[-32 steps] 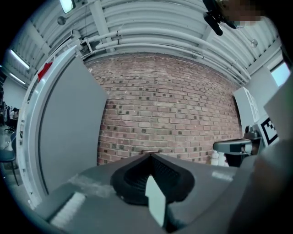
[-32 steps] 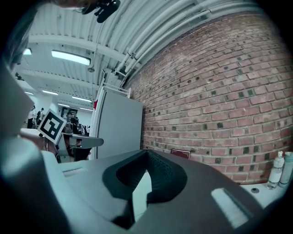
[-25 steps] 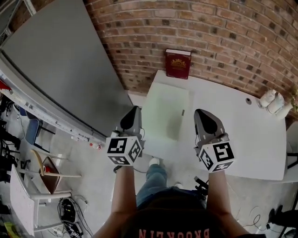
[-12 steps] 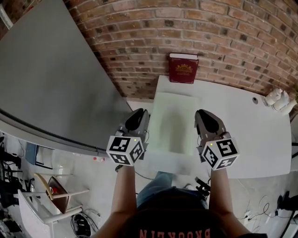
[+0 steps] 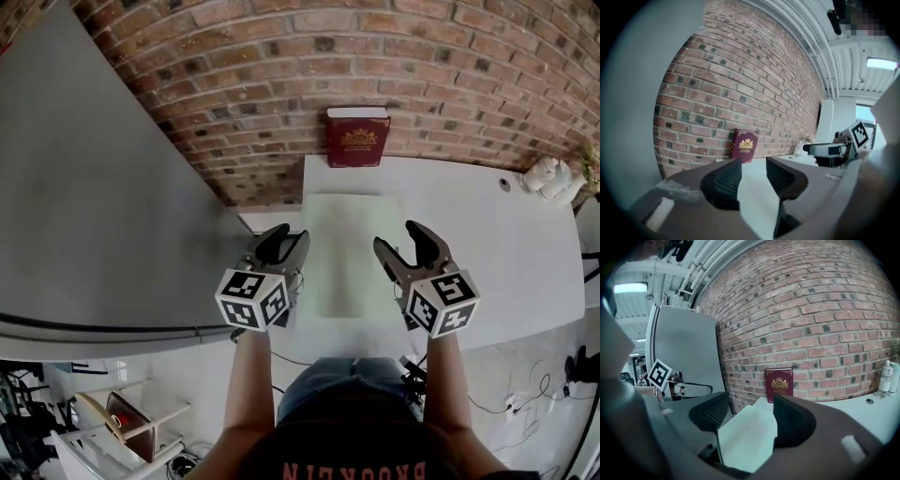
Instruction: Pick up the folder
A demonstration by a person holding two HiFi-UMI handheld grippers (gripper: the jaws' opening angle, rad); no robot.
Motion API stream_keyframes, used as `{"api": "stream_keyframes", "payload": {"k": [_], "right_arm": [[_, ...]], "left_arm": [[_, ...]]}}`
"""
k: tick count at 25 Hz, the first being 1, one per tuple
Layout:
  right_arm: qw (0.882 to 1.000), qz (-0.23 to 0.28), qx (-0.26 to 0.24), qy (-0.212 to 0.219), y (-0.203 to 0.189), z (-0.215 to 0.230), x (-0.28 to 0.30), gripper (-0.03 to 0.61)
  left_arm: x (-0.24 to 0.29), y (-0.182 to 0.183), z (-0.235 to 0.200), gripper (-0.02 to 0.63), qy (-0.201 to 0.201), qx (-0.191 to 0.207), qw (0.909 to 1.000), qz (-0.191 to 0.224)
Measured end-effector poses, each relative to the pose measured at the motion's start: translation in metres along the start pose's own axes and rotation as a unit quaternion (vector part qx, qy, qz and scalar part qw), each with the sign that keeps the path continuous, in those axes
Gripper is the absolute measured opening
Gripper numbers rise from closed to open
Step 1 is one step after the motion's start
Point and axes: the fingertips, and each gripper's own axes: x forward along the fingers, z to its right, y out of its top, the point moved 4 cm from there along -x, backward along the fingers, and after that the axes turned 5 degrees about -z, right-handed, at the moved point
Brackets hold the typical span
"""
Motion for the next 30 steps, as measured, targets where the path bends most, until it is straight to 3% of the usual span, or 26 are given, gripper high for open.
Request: {"api": "stream_keyframes", "payload": {"k": [6, 15, 30], "right_arm": [[0.999, -0.032, 0.020, -0.020, -0.018, 0.013, 0.003, 0.305], [0.994, -0.083, 0.072, -0.016, -0.056, 0.037, 0.014, 0.305], [0.971, -0.196, 0.138, -0.029, -0.148, 0.054, 0.042, 0.353]], "left_arm": [[0.017, -0.021, -0.004, 0.178, -0.023, -0.025, 0.9988, -0.036], [0.030, -0.067, -0.005, 0.259, -0.035, -0.069, 0.9911, -0.108], [0.050, -0.135, -0.020, 0.331, -0.048, -0.136, 0.9721, -0.185]]}}
